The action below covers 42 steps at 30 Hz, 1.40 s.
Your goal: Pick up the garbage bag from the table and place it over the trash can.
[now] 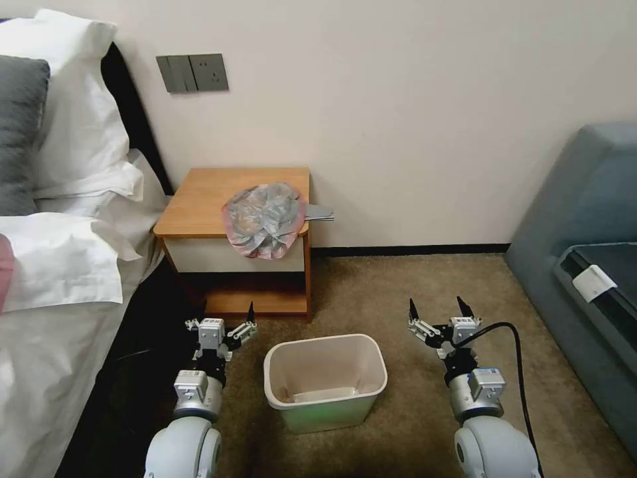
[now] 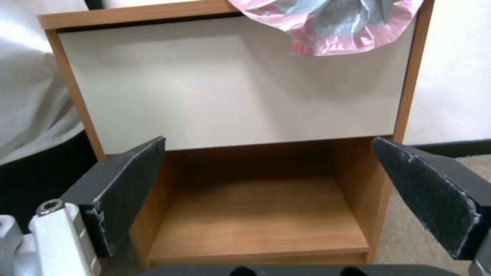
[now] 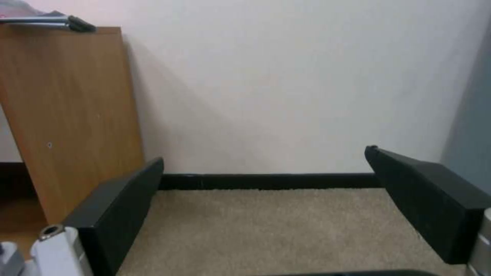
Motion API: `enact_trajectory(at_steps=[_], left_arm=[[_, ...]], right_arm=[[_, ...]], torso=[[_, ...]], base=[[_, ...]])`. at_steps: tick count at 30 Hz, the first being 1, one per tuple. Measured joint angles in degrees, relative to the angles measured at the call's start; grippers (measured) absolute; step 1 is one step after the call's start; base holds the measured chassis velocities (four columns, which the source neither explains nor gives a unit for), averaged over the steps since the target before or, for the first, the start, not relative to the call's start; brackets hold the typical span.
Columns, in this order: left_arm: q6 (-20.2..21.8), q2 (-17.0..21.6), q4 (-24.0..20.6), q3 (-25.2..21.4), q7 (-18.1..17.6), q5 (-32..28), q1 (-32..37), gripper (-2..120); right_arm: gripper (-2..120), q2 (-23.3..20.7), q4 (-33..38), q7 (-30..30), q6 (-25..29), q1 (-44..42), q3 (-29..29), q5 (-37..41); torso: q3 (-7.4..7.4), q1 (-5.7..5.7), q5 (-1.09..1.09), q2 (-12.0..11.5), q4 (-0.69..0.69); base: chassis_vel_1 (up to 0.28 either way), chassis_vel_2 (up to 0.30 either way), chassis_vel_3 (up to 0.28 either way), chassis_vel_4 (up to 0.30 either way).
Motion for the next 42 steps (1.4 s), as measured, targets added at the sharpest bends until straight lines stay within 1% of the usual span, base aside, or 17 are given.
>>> enact_trajectory(at_steps=[33,34,35,36,38,39,40,41,42], left_arm=[[0.0,0.0,-0.3,-0.1,0.0,-0.1,0.2,100],[0.1,0.0,-0.6,-0.3,0.0,-0.3,0.4,100],[0.3,0.0,-2.4,-1.2,0.1,-1.4,1.4,100],[0.3,0.0,-2.4,-1.2,0.1,-1.4,1.4,100],[0.7,0.0,-5.9,-3.1,0.3,-3.7,3.6,100],[0.9,0.0,-6.8,-3.6,0.3,-4.2,4.1,100],[0.9,0.0,-6.8,-3.6,0.3,-4.2,4.1,100],[1.1,0.0,-9.0,-4.7,0.4,-5.7,5.4,100],[1.3,0.0,-10.3,-5.4,0.5,-6.5,6.2,100]], right_arm=[[100,0.0,0.3,0.0,0.0,-0.1,0.0,0.1],[100,0.1,0.7,0.0,-0.1,-0.3,0.1,0.1],[100,0.4,2.9,-0.1,-0.6,-1.2,0.4,0.6],[100,0.4,2.9,-0.1,-0.6,-1.2,0.4,0.6],[100,1.1,7.1,-0.5,-1.5,-3.1,1.0,1.6],[100,1.3,8.0,-0.6,-1.7,-3.6,1.1,1.8],[100,1.3,8.0,-0.6,-1.7,-3.6,1.1,1.8],[100,1.7,10.8,-0.9,-2.3,-4.8,1.5,2.5],[100,1.9,12.3,-1.0,-2.6,-5.5,1.7,2.8]], torso=[[0.0,0.0,0.0,0.0,0.0],[0.0,0.0,0.0,0.0,0.0],[0.0,0.0,0.0,0.0,0.0],[0.0,0.0,0.0,0.0,0.0],[0.0,0.0,0.0,0.0,0.0],[0.0,0.0,0.0,0.0,0.0],[0.0,0.0,0.0,0.0,0.0],[0.0,0.0,0.0,0.0,0.0],[0.0,0.0,0.0,0.0,0.0]], base=[[0.0,0.0,0.0,0.0],[0.0,0.0,0.0,0.0],[0.0,0.0,0.0,0.0],[0.0,0.0,0.0,0.0],[0.0,0.0,0.0,0.0],[0.0,0.0,0.0,0.0],[0.0,0.0,0.0,0.0],[0.0,0.0,0.0,0.0],[0.0,0.0,0.0,0.0]])
